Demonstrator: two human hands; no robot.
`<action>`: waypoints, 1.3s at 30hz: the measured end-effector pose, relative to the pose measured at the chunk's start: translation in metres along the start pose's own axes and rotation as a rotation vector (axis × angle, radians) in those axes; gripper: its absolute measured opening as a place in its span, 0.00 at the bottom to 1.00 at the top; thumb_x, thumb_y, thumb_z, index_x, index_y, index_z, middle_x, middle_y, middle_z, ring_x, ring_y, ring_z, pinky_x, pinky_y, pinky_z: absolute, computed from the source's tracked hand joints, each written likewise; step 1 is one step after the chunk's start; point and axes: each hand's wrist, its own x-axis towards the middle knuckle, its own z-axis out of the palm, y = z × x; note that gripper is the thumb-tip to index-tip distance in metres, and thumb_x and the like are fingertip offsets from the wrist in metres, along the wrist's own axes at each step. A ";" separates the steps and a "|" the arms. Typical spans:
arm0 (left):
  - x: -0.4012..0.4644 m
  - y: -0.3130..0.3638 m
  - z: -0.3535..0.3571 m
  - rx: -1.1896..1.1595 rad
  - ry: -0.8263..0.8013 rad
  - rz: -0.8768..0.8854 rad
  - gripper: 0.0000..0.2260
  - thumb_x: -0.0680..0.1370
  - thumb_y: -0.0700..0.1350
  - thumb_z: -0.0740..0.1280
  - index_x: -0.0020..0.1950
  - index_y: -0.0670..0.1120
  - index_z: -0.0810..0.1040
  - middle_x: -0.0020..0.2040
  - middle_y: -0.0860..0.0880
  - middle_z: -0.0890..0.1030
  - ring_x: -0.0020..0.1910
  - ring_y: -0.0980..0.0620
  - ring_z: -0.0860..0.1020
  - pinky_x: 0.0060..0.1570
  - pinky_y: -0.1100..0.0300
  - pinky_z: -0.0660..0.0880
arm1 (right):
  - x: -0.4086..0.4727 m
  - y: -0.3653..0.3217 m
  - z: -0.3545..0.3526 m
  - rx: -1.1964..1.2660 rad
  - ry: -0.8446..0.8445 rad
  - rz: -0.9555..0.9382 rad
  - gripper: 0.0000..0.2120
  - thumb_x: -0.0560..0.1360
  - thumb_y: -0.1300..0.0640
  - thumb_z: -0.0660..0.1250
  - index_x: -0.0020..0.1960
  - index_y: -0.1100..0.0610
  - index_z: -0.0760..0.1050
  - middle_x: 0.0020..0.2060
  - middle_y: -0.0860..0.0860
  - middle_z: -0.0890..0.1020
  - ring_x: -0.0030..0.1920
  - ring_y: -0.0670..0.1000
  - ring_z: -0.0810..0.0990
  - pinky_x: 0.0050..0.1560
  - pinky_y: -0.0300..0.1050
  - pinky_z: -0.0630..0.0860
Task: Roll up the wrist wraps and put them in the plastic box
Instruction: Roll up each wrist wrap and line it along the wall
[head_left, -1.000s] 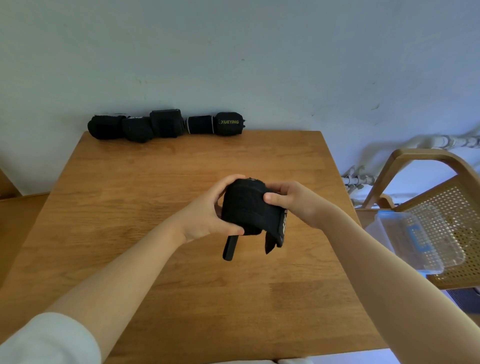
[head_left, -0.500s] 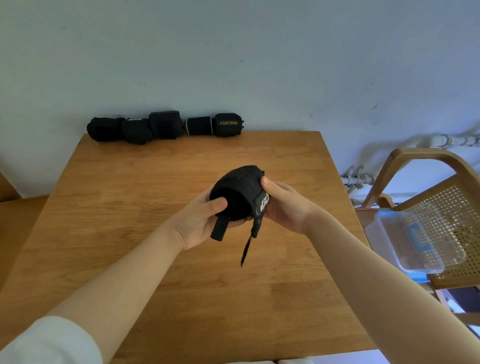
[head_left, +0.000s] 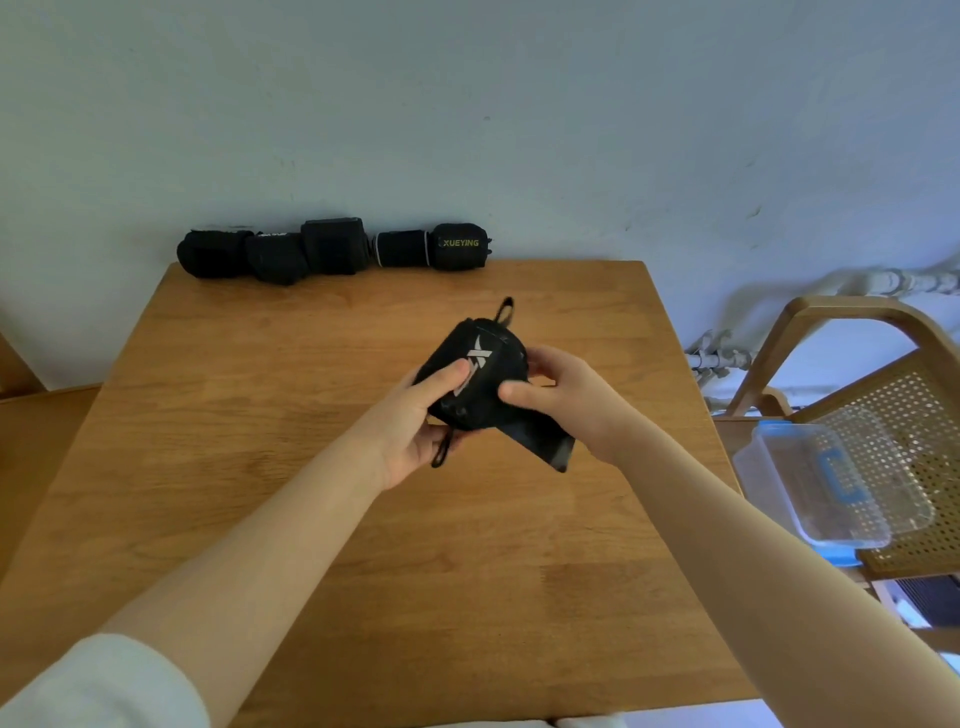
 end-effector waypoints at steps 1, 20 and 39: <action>0.000 0.001 -0.003 -0.035 0.016 -0.012 0.23 0.67 0.52 0.71 0.61 0.50 0.74 0.54 0.41 0.80 0.44 0.45 0.82 0.39 0.57 0.77 | -0.001 0.002 -0.006 -0.015 -0.058 -0.015 0.25 0.73 0.54 0.71 0.68 0.50 0.69 0.56 0.46 0.78 0.54 0.47 0.79 0.49 0.41 0.77; -0.009 -0.016 0.058 -0.015 -0.356 -0.060 0.24 0.67 0.55 0.71 0.58 0.44 0.75 0.46 0.43 0.83 0.43 0.47 0.81 0.38 0.59 0.77 | -0.010 0.037 -0.022 0.425 0.247 0.259 0.10 0.80 0.58 0.59 0.41 0.59 0.72 0.33 0.52 0.77 0.34 0.48 0.73 0.37 0.41 0.71; -0.018 -0.056 0.081 0.135 0.017 0.121 0.24 0.65 0.43 0.71 0.60 0.54 0.71 0.57 0.46 0.79 0.49 0.47 0.83 0.48 0.53 0.80 | -0.048 0.065 -0.057 0.523 -0.158 0.065 0.25 0.71 0.55 0.70 0.64 0.62 0.70 0.58 0.57 0.79 0.57 0.54 0.79 0.52 0.44 0.78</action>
